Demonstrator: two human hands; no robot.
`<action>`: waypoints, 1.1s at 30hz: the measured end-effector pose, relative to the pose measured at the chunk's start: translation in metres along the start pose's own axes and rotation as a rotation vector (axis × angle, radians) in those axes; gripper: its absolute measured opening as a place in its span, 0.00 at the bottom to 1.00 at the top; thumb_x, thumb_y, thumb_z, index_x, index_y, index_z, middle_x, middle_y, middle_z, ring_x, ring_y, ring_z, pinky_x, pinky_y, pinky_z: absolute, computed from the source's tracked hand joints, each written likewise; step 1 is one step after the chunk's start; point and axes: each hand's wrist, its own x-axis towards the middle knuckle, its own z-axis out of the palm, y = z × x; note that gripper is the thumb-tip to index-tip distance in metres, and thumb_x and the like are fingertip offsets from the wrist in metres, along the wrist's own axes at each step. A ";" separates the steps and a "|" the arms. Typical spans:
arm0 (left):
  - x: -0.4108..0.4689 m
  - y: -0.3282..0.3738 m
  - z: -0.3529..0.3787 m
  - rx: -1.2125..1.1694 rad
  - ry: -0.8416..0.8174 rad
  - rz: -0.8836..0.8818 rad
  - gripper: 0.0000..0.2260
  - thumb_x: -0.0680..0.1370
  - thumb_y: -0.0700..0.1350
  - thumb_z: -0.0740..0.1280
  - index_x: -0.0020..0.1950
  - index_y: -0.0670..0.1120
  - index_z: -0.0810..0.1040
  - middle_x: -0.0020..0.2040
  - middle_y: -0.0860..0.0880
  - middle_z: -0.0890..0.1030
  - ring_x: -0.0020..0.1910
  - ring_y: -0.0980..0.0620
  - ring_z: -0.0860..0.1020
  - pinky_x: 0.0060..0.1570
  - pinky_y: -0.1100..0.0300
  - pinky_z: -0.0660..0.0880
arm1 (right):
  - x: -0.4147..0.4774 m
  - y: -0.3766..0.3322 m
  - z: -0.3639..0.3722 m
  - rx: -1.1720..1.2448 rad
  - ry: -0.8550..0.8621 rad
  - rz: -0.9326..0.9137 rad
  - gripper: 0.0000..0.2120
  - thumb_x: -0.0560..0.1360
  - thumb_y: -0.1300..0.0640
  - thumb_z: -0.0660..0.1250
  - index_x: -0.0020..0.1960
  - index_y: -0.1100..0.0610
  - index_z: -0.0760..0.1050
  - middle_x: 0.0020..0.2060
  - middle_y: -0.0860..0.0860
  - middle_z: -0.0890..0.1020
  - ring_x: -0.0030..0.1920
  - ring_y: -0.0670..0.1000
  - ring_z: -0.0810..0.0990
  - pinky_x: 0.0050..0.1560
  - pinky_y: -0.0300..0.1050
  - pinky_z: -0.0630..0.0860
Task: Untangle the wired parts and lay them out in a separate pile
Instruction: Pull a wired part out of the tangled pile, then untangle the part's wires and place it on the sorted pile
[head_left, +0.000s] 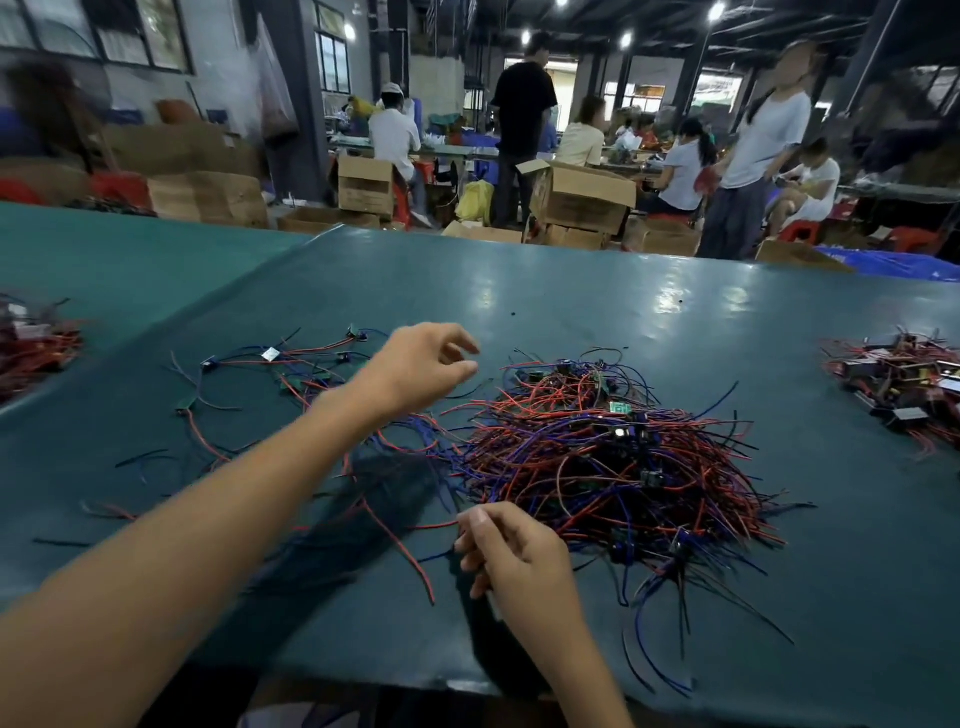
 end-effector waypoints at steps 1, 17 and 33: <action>-0.002 -0.018 -0.014 0.096 -0.084 -0.056 0.10 0.78 0.47 0.72 0.58 0.48 0.83 0.52 0.48 0.86 0.48 0.54 0.82 0.53 0.62 0.76 | 0.000 0.000 0.000 -0.007 -0.004 -0.002 0.10 0.82 0.54 0.65 0.45 0.50 0.82 0.37 0.54 0.83 0.35 0.50 0.80 0.32 0.47 0.78; -0.032 -0.094 -0.024 0.370 -0.551 -0.285 0.04 0.76 0.39 0.72 0.51 0.45 0.82 0.39 0.45 0.87 0.33 0.50 0.82 0.34 0.60 0.80 | -0.001 -0.001 -0.001 0.001 -0.014 0.007 0.11 0.83 0.55 0.64 0.45 0.48 0.83 0.38 0.54 0.83 0.36 0.50 0.81 0.34 0.47 0.79; -0.069 -0.100 -0.053 0.458 -0.693 -0.325 0.07 0.75 0.46 0.77 0.50 0.50 0.82 0.39 0.52 0.86 0.34 0.58 0.82 0.40 0.60 0.79 | -0.003 -0.006 -0.001 0.007 -0.018 0.025 0.13 0.83 0.57 0.64 0.44 0.49 0.83 0.38 0.54 0.83 0.36 0.50 0.80 0.34 0.46 0.78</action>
